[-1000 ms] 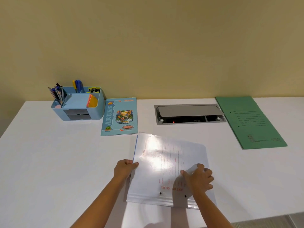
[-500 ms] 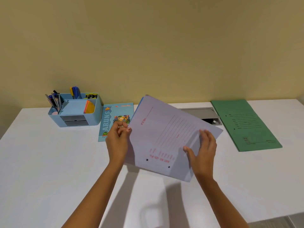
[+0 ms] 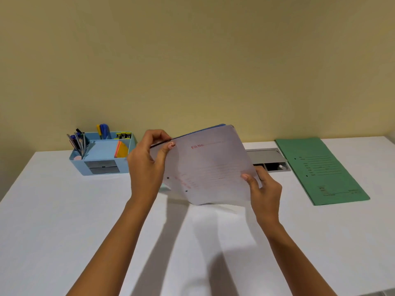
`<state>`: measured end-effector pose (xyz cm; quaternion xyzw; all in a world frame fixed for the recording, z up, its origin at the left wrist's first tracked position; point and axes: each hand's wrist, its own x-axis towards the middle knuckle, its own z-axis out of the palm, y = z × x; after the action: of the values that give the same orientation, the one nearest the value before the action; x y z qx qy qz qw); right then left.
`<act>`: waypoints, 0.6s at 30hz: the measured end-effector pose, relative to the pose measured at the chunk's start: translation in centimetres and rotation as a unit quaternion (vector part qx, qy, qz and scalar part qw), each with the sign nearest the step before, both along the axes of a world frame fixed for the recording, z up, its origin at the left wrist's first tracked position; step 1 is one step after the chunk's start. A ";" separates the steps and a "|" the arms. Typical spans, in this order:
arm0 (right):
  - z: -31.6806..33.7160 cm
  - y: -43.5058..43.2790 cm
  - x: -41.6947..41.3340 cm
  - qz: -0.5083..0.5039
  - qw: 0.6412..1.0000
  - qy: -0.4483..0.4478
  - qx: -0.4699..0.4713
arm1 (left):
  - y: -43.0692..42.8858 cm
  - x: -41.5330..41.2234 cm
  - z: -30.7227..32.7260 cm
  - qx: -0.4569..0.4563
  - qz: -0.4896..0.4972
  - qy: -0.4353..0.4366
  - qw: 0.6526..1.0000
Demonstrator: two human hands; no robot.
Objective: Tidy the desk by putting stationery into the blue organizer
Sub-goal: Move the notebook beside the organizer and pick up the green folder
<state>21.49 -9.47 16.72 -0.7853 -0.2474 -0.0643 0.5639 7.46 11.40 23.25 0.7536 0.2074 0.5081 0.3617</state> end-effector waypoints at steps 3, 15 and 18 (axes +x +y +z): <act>-0.5 0.3 -0.4 -0.018 0.999 0.036 0.034 | 0.6 -0.3 -1.0 0.029 0.028 -0.013 0.999; -2.8 0.5 -2.0 -0.037 0.960 0.259 0.100 | 1.8 -3.6 -8.2 -0.363 -0.149 0.141 0.909; -3.6 0.4 -2.2 -0.049 0.956 0.276 0.089 | 1.1 -3.6 -9.1 -0.388 -0.171 0.188 0.886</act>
<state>19.25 -9.11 13.07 -0.7300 -0.0365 0.1053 0.6743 3.84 12.50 14.11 0.6586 0.3199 0.1658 0.6606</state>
